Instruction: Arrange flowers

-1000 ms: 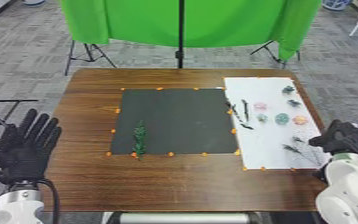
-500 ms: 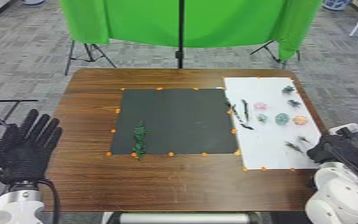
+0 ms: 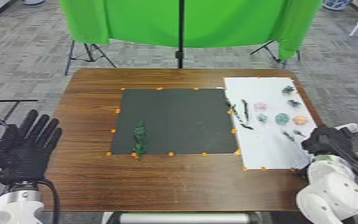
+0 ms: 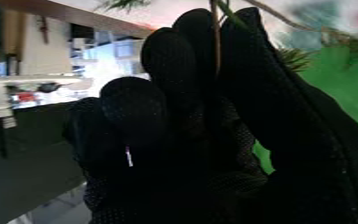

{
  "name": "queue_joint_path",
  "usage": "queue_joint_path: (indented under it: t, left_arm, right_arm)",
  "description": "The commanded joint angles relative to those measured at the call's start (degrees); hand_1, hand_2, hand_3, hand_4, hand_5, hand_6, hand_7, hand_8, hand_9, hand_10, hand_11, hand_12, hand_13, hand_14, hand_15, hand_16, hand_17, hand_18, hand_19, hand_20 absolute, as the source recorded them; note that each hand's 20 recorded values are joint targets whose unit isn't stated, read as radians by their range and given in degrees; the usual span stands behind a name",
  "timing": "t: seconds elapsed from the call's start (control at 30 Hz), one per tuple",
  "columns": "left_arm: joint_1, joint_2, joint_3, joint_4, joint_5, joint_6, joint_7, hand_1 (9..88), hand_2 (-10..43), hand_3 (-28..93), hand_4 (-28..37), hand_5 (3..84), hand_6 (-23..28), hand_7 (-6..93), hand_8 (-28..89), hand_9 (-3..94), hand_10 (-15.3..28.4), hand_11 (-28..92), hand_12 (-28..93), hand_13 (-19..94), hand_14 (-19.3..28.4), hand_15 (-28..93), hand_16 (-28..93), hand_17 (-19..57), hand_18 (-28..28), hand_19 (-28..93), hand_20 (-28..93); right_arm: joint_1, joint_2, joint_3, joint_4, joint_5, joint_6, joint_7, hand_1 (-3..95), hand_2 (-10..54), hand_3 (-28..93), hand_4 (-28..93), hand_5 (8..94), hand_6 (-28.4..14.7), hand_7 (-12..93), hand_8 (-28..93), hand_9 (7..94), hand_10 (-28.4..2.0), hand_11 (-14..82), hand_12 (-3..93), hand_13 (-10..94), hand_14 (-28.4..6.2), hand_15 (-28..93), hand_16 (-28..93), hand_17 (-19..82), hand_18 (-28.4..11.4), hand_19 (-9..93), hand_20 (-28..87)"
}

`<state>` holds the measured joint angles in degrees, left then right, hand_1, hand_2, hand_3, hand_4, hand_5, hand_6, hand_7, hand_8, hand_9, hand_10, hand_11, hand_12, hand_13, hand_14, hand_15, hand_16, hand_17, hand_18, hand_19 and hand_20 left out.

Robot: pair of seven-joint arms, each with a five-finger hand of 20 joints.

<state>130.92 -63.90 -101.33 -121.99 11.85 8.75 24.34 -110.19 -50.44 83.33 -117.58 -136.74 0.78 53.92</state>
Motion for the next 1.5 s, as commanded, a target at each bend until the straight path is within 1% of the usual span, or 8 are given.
queue_joint_path:
  t: [0.03, 0.57, 0.67, 0.77, 0.93, 1.17, 1.27, 1.5]
  left_arm:
    - [1.22, -0.14, -0.28, -0.20, -0.21, 0.83, -0.32, 28.7, 6.0, 78, -28.3, 40.1, 9.6, 8.7, -9, 33.6, 15.7, 16, 7, 23, 16.0, 26, -6, -9.5, 13.9, 31, 8]
    - [-2.20, 1.94, 1.31, 1.16, -0.18, 1.40, -2.14, 28.4, 6.2, 78, -28.3, 40.2, 9.6, 8.5, -9, 33.5, 15.6, 16, 7, 23, 16.0, 26, -6, -9.5, 13.9, 31, 8]
    - [-3.07, 2.43, 1.89, 1.22, -5.06, 0.15, -2.19, 28.4, 6.2, 78, -28.3, 40.2, 9.6, 8.6, -9, 33.6, 15.6, 16, 7, 23, 16.0, 27, -6, -9.5, 13.9, 31, 8]
    - [-3.22, 2.97, 2.17, 1.13, -3.90, 0.61, -2.51, 28.4, 6.6, 78, -28.3, 40.4, 9.7, 8.7, -9, 33.9, 15.8, 16, 8, 23, 16.0, 27, -6, -9.4, 13.9, 32, 9]
    - [-3.61, 3.08, 2.24, 1.35, -6.04, 0.46, -3.39, 28.4, 6.7, 78, -28.3, 40.8, 9.8, 8.9, -9, 34.2, 15.7, 16, 8, 24, 16.1, 28, -6, -9.4, 14.0, 32, 9]
    - [-3.96, 3.10, 2.39, 1.53, -6.02, 0.27, -4.26, 28.4, 6.6, 78, -28.3, 41.0, 9.8, 9.2, -9, 34.3, 15.8, 17, 8, 24, 16.0, 28, -7, -9.2, 14.0, 33, 9]
    - [-3.89, 3.17, 2.47, 1.51, -6.14, 0.30, -4.22, 28.5, 6.5, 78, -28.3, 41.1, 9.8, 9.3, -9, 34.5, 15.8, 17, 8, 24, 15.9, 29, -7, -9.2, 14.0, 33, 9]
    - [-4.51, 3.08, 2.97, 1.88, -6.04, -0.06, -4.21, 28.6, 6.3, 78, -28.3, 41.1, 9.8, 9.4, -10, 34.5, 15.7, 17, 8, 24, 15.9, 29, -7, -9.2, 14.0, 33, 9]
  right_arm:
    - [11.76, -3.27, -6.59, -3.89, 2.49, -3.23, -1.99, 57.5, -9.5, 72, -28, 76.0, -4.2, 44, 12, 75.3, -15.8, 40.7, 46.4, 69, -15.2, 77, 29, 38, -28.4, 93, 51]
    - [31.91, -21.11, -29.75, 6.47, 1.01, -13.30, -7.58, 57.5, -9.5, 73, -28, 75.4, -4.4, 44, 14, 74.9, -16.4, 40.3, 47.0, 69, -15.4, 77, 29, 37, -28.4, 93, 53]
    - [31.70, -22.46, -33.01, 9.92, -7.39, -13.38, -10.57, 57.5, -9.5, 73, -28, 75.5, -4.5, 43, 14, 75.2, -16.3, 40.3, 46.7, 69, -15.3, 77, 29, 38, -28.4, 93, 53]
    - [31.19, -24.28, -34.03, 11.28, -7.16, -16.52, -9.85, 57.5, -9.5, 73, -28, 75.5, -4.6, 43, 14, 75.3, -16.3, 40.4, 47.0, 69, -15.3, 77, 29, 38, -28.4, 93, 54]
    - [29.57, -26.91, -33.91, 12.35, -3.98, -17.34, -8.35, 56.2, -9.5, 72, -28, 75.4, -4.4, 43, 14, 74.5, -16.8, 42.1, 45.5, 69, -15.4, 77, 29, 38, -28.4, 93, 55]
    - [28.18, -28.02, -34.49, 13.32, -5.17, -13.89, -7.16, 48.8, -9.5, 72, -28, 71.1, -6.7, 37, 13, 67.8, -20.1, 53.1, 32.7, 67, -16.4, 78, 29, 38, -28.4, 93, 57]
    - [27.70, -28.40, -34.52, 12.98, -5.24, -12.92, -7.24, 39.8, -9.5, 80, -28, 62.3, -9.3, 37, -11, 58.4, -23.8, 56.7, 29.2, 61, -18.8, 81, 28, 37, -28.4, 93, 61]
    - [27.66, -28.48, -34.46, 12.27, -4.62, -11.85, -7.05, 37.1, -9.5, 80, -28, 53.4, -13.4, 35, -13, 52.2, -26.4, 59.3, 28.7, 57, -20.5, 84, 27, 38, -28.4, 93, 63]
